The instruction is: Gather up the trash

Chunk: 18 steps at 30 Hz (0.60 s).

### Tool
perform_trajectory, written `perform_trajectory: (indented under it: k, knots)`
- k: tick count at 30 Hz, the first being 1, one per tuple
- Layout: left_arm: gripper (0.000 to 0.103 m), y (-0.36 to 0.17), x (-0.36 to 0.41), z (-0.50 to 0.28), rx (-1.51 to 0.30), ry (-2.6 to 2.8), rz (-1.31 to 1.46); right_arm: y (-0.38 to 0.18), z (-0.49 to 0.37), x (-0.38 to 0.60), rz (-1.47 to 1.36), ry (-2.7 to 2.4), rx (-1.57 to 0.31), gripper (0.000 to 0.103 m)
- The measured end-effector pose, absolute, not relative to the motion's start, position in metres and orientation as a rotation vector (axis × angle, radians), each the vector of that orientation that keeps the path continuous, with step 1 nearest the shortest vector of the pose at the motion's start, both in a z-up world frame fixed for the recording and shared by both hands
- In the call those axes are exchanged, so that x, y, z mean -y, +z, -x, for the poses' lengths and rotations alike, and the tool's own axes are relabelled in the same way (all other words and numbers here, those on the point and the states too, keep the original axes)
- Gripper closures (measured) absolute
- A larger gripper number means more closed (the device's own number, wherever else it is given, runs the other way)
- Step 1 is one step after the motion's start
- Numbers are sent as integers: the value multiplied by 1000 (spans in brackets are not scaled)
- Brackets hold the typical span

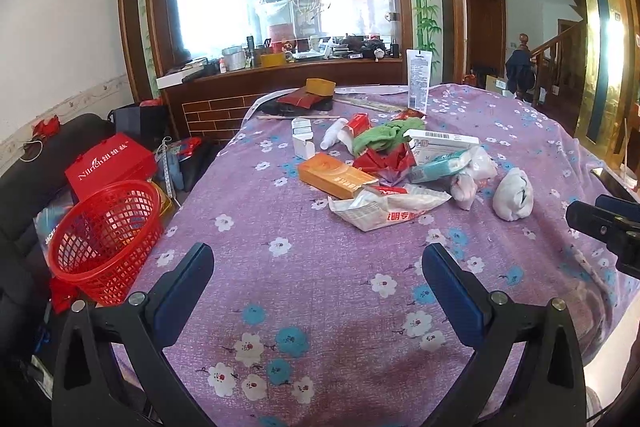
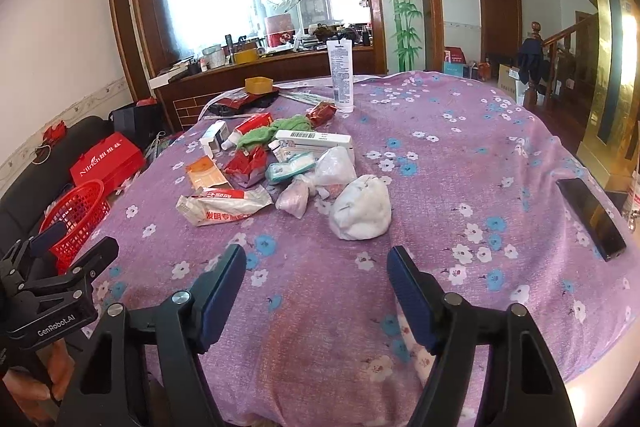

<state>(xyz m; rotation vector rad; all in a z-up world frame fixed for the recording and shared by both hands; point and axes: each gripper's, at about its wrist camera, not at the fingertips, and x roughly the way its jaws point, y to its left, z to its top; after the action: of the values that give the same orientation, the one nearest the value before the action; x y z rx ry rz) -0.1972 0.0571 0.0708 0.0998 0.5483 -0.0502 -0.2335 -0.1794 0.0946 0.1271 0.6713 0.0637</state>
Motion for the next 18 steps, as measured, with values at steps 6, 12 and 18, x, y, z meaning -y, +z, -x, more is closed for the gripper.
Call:
perform_trajectory:
  k: [6, 12, 18]
  knots:
    - [0, 69, -59, 195, -555, -45, -100, 94, 232, 173, -116, 74, -678, 27]
    - [0, 66, -57, 194, -564, -45, -113, 95, 231, 173, -122, 79, -681, 30]
    - [0, 62, -56, 189, -576, -53, -117, 91, 226, 175, -132, 78, -701, 31]
